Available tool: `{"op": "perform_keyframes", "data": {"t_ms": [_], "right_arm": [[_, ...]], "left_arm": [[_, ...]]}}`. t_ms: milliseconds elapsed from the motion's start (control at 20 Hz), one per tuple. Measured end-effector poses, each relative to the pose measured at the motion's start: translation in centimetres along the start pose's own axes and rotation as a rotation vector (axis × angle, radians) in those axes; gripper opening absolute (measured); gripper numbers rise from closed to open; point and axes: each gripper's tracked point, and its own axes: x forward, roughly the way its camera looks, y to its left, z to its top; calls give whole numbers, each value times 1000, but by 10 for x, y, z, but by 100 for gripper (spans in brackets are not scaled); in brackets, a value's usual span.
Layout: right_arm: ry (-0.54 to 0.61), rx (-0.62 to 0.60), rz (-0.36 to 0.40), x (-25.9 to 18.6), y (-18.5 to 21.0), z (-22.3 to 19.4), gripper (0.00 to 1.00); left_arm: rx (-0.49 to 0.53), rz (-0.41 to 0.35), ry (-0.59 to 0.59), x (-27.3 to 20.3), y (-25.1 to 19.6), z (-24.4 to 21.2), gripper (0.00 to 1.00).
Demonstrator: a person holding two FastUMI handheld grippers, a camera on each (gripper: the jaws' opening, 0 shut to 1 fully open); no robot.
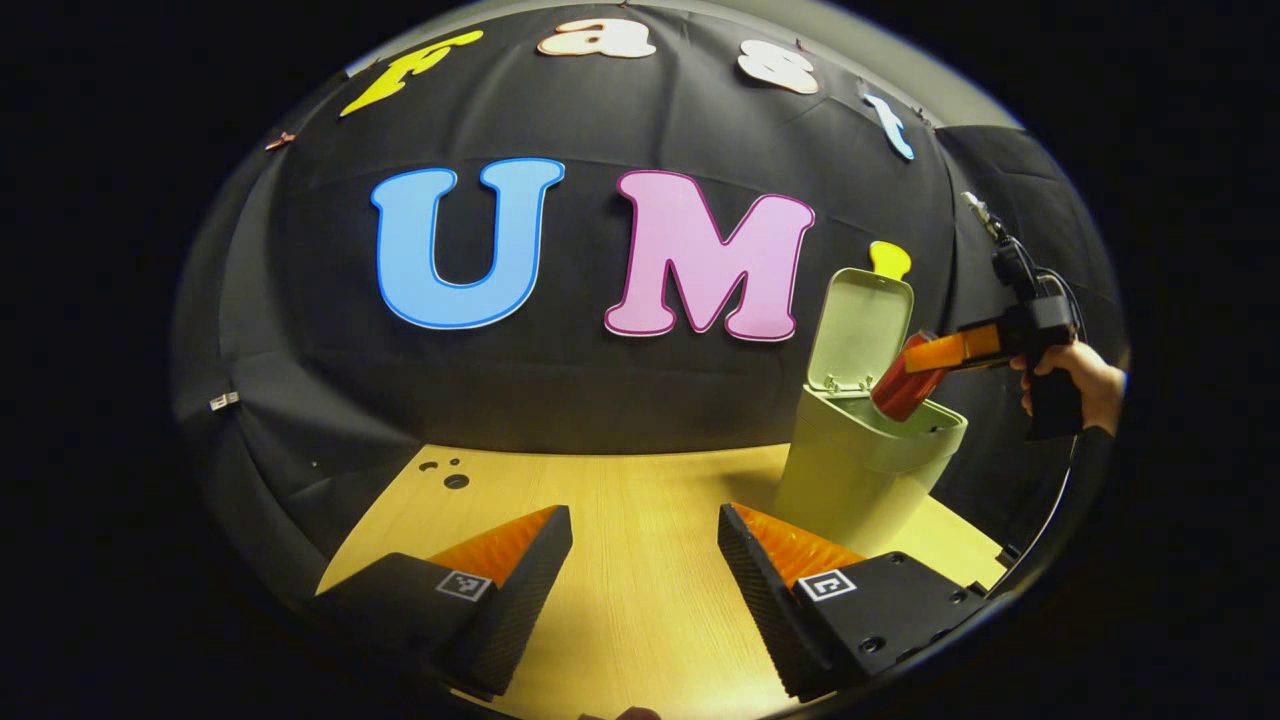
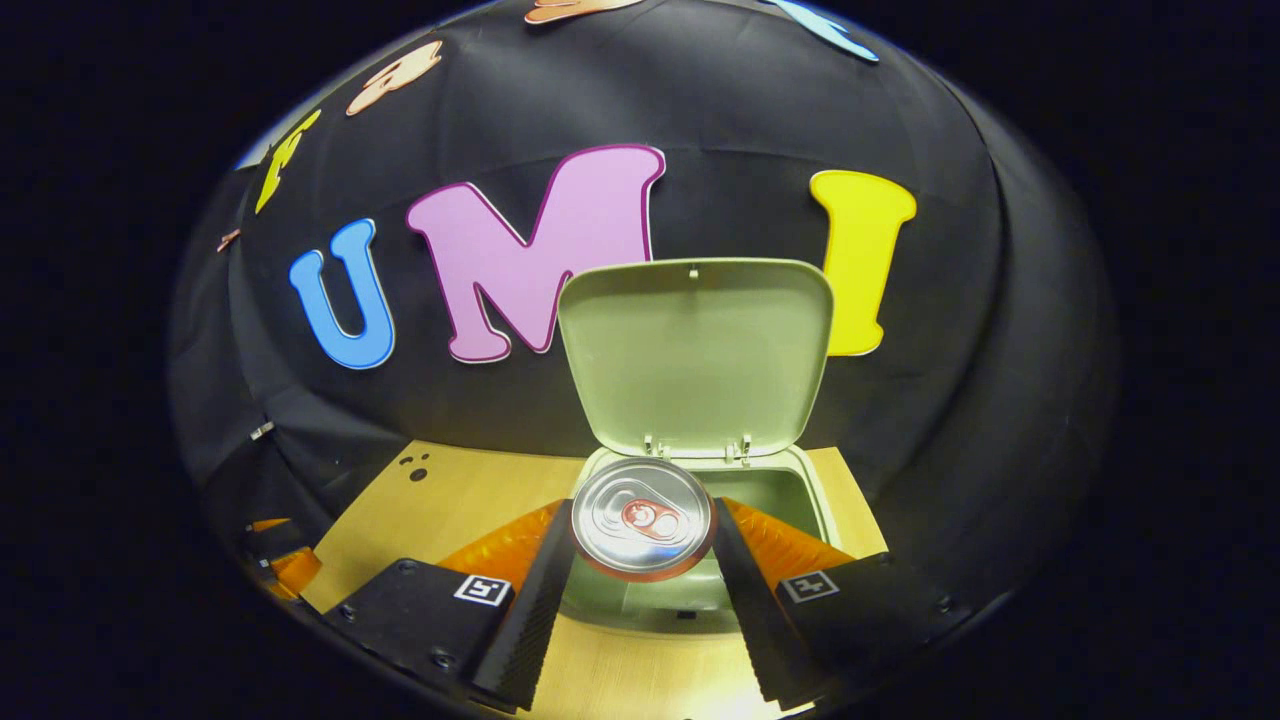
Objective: Press the lid of the desktop garbage bin to open it, pick up the crumpled paper on the desktop and throw it into the bin, then pick up the pop can on the desktop and drop it into the bin, and finally close the garbage bin lid.
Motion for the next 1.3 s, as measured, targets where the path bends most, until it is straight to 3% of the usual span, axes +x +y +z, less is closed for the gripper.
{"op": "perform_keyframes", "data": {"t_ms": [350,750,1000,1300], "right_arm": [[75,39,49,57,-2,-21,83],[122,45,74,79,1,-34,86],[111,39,77,68,1,-30,86],[31,-8,92,17,5,-9,85]], "left_arm": [[7,75,23,-1,-3,-1,95],[3,101,23,-2,-7,1,95],[-5,101,25,-2,-6,1,95],[6,58,19,2,-16,4,95]]}}
